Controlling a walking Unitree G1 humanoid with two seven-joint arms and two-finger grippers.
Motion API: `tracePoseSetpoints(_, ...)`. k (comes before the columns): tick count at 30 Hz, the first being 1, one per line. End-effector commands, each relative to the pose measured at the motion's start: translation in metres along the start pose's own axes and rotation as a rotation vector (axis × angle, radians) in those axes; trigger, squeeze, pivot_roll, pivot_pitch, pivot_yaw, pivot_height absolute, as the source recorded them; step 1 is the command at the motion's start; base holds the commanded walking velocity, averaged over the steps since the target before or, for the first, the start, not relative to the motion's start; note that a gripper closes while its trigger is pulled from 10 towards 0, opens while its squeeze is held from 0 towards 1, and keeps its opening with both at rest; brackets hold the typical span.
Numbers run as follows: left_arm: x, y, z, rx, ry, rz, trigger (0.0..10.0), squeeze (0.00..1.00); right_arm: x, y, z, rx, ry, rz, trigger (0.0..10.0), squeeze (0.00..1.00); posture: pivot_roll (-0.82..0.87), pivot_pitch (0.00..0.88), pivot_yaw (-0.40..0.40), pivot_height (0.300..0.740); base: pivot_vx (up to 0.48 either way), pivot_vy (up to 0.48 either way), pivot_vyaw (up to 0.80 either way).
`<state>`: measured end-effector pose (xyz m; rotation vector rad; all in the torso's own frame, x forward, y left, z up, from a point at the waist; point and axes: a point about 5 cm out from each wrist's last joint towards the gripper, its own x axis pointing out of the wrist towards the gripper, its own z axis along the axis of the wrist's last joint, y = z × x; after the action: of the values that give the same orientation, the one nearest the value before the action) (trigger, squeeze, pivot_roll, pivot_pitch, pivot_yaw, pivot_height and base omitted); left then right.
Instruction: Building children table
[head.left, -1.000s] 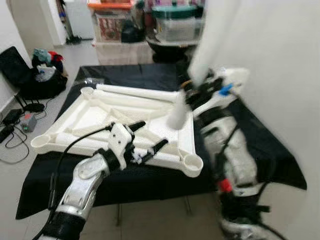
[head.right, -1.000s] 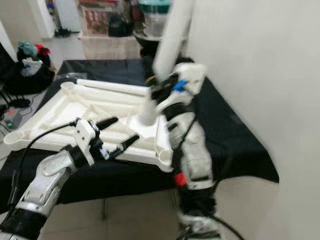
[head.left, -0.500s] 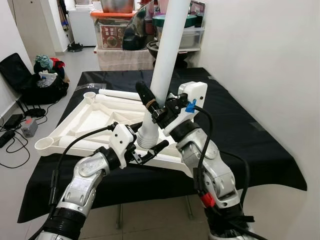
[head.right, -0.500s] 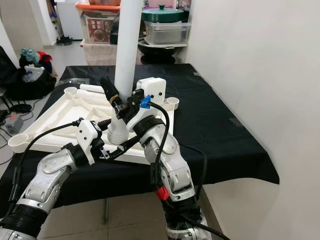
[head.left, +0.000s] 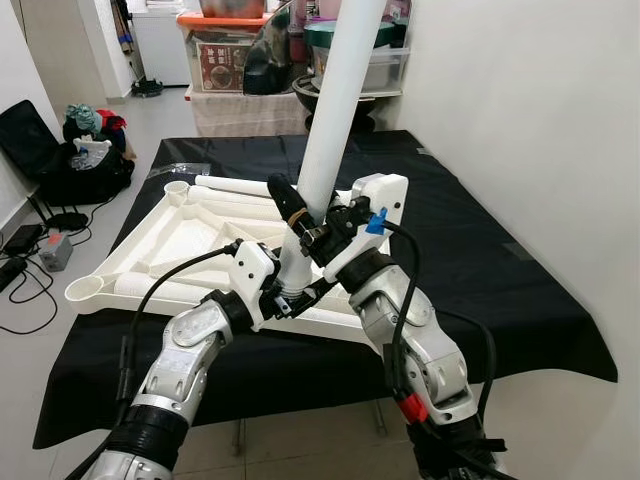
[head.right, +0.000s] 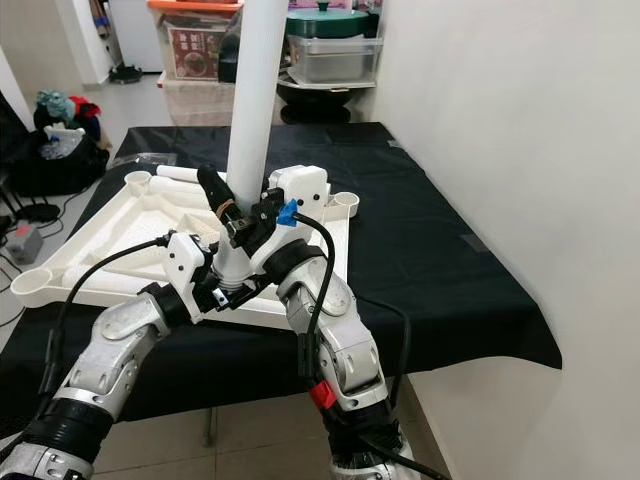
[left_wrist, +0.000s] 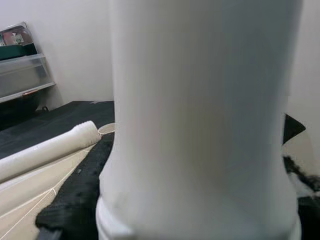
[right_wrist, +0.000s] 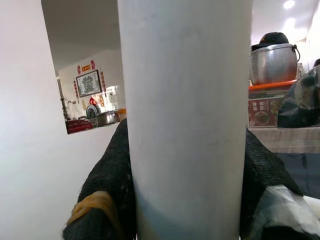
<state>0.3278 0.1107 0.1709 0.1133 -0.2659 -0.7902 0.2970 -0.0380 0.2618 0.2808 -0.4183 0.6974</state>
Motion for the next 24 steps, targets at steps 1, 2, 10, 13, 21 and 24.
tracePoseSetpoints(1,-0.002,0.005,-0.003,-0.014,0.008,0.04,0.0,0.0,0.001,0.007,0.004,0.028,-0.019,0.032,10.0,0.0,0.01,0.0,-0.035,0.74,0.0,0.0,0.0)
tracePoseSetpoints(2,-0.003,0.004,-0.004,-0.017,0.009,0.032,0.0,0.0,0.002,0.007,0.005,0.028,-0.024,0.03,10.0,0.0,0.01,0.0,-0.036,0.74,0.0,0.0,0.0)
tracePoseSetpoints(10,-0.002,0.0,-0.008,-0.021,0.025,0.016,0.0,0.0,0.003,0.004,0.01,0.028,-0.042,0.029,10.0,0.0,0.01,0.0,-0.034,0.74,0.0,0.0,0.0)
tracePoseSetpoints(13,-0.001,-0.001,-0.009,-0.014,0.036,0.005,0.0,0.0,0.002,0.002,0.012,0.036,-0.046,0.037,10.0,0.69,0.01,0.0,-0.035,0.74,0.0,0.0,0.0)
tracePoseSetpoints(21,-0.002,-0.005,-0.007,-0.026,0.035,-0.066,7.3,0.0,-0.004,0.003,0.015,0.101,-0.059,0.144,10.0,1.0,0.01,0.0,-0.04,0.74,0.0,0.0,0.0)
tracePoseSetpoints(24,-0.004,-0.011,-0.004,-0.015,0.036,-0.138,9.4,0.0,-0.01,0.007,0.016,0.153,-0.044,0.258,10.0,1.0,0.02,0.0,-0.047,0.74,0.0,0.0,0.0)
